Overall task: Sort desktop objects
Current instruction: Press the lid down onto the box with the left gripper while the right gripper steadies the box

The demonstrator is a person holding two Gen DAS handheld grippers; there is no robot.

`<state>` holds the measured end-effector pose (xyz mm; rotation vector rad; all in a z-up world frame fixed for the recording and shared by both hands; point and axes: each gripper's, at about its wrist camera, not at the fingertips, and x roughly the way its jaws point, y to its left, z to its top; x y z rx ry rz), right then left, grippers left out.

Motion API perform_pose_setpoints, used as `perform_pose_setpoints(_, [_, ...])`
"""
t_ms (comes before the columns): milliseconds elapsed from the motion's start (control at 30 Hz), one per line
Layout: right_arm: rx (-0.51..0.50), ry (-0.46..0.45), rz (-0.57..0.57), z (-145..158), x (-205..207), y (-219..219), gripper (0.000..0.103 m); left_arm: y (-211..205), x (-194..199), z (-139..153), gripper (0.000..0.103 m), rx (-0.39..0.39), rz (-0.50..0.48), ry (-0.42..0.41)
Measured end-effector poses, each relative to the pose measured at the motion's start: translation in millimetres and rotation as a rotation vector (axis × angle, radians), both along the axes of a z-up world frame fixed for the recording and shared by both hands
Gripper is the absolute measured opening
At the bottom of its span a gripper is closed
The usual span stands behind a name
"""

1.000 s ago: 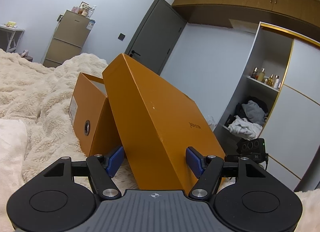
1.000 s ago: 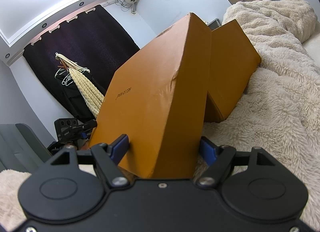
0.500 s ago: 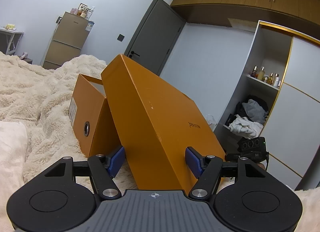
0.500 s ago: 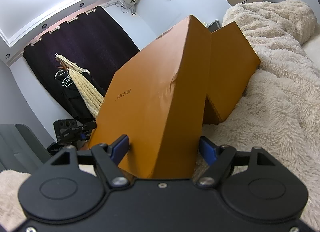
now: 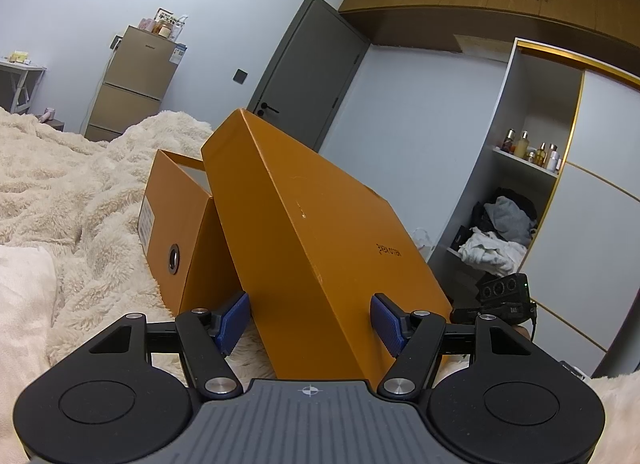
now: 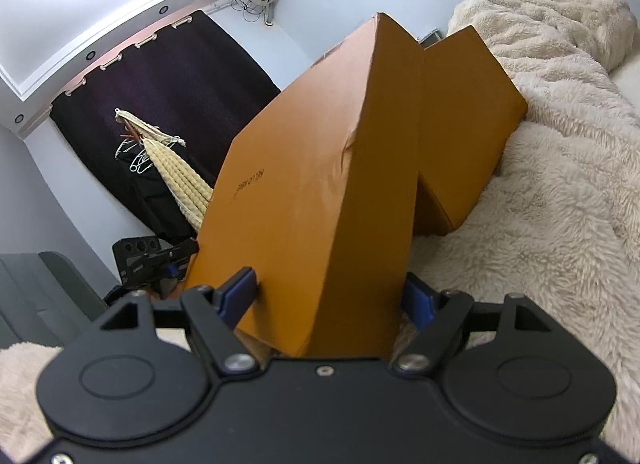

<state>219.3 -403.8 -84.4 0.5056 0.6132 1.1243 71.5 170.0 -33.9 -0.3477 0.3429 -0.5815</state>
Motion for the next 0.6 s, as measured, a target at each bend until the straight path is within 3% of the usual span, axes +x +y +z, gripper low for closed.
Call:
perform_pose_setpoints(200, [0.016, -0.037, -0.006, 10, -8, -3, 0.071, 2, -2, 3, 0.05, 0.007, 0.017, -0.021])
perform_pose_setpoints(467, [0.076, -0.051, 0.001, 18, -10, -8, 0.064, 8, -1, 6, 0.047, -0.017, 0.039, -0.018])
perform_pose_setpoints(600, [0.101, -0.046, 0.017, 20, -9, -7, 0.064, 5, 4, 4, 0.046, 0.01, 0.061, 0.002])
